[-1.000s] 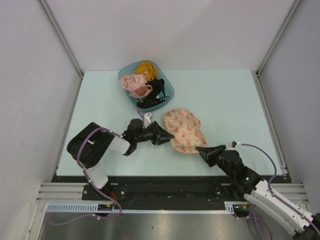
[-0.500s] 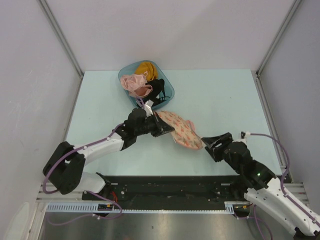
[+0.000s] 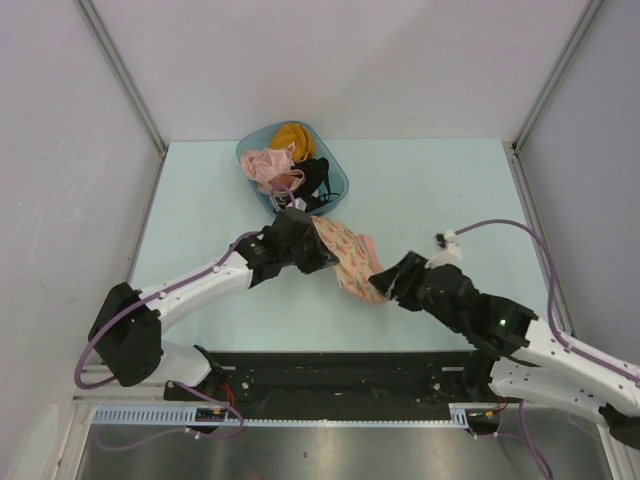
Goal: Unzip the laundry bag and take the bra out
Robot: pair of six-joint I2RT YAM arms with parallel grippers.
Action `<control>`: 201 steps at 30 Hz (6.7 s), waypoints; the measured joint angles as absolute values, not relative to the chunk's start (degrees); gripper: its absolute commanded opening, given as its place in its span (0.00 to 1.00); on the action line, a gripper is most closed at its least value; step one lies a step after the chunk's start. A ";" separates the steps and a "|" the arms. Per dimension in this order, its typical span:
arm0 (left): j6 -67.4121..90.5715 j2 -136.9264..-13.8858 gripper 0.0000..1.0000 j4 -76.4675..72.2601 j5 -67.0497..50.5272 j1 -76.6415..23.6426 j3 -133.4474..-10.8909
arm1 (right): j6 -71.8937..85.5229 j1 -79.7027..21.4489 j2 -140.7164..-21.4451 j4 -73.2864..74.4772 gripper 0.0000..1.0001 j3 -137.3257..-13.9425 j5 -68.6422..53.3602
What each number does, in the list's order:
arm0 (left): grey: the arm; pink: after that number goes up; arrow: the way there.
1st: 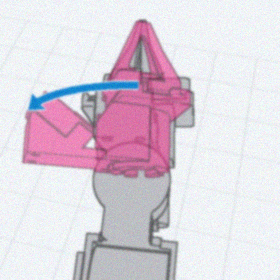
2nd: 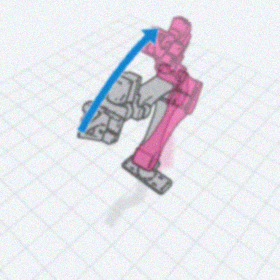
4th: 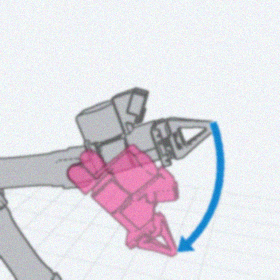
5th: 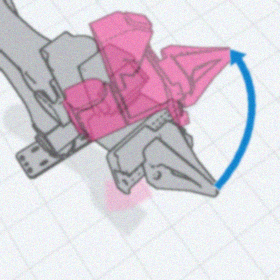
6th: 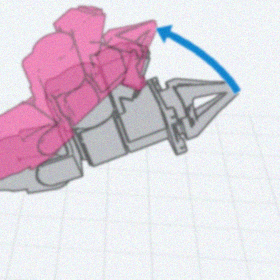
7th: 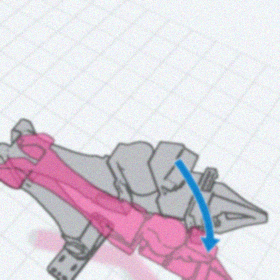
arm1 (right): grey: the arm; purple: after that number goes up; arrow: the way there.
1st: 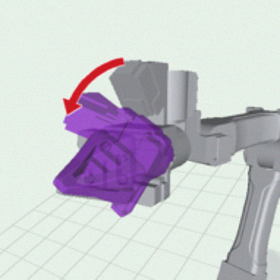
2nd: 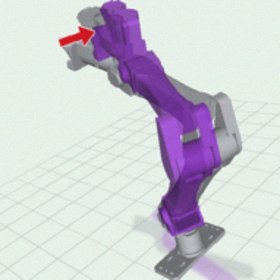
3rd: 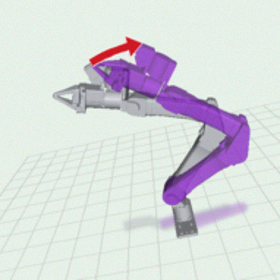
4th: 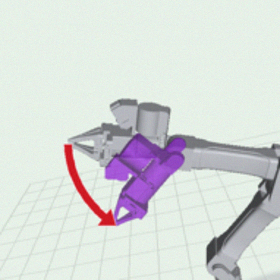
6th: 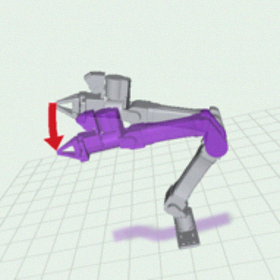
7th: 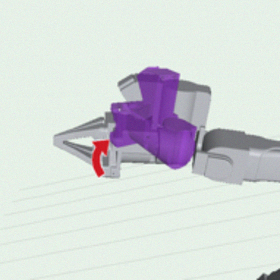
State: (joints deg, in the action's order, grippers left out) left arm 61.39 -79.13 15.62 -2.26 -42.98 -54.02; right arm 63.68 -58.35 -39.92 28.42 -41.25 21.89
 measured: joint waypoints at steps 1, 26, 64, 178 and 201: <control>61.39 -79.59 0.00 16.84 -1.78 -43.03 -55.02 | 63.09 -60.58 -42.22 27.83 0.59 -42.06 22.59; 62.06 -80.23 0.00 27.42 0.84 -43.66 -61.04 | 57.28 -65.60 -63.72 10.66 0.64 -44.31 17.02; 65.76 -76.01 0.00 28.86 -0.23 -43.77 -59.20 | 54.35 -67.94 -64.40 5.69 0.74 -44.38 23.99; 76.95 -78.59 0.08 -9.74 -17.58 -44.99 -32.67 | 61.95 -62.59 -56.03 8.73 0.00 -29.69 23.05; 60.18 -86.89 0.09 -2.13 -25.10 -41.89 -48.49 | 61.04 -52.93 -31.42 26.28 0.00 -21.19 23.66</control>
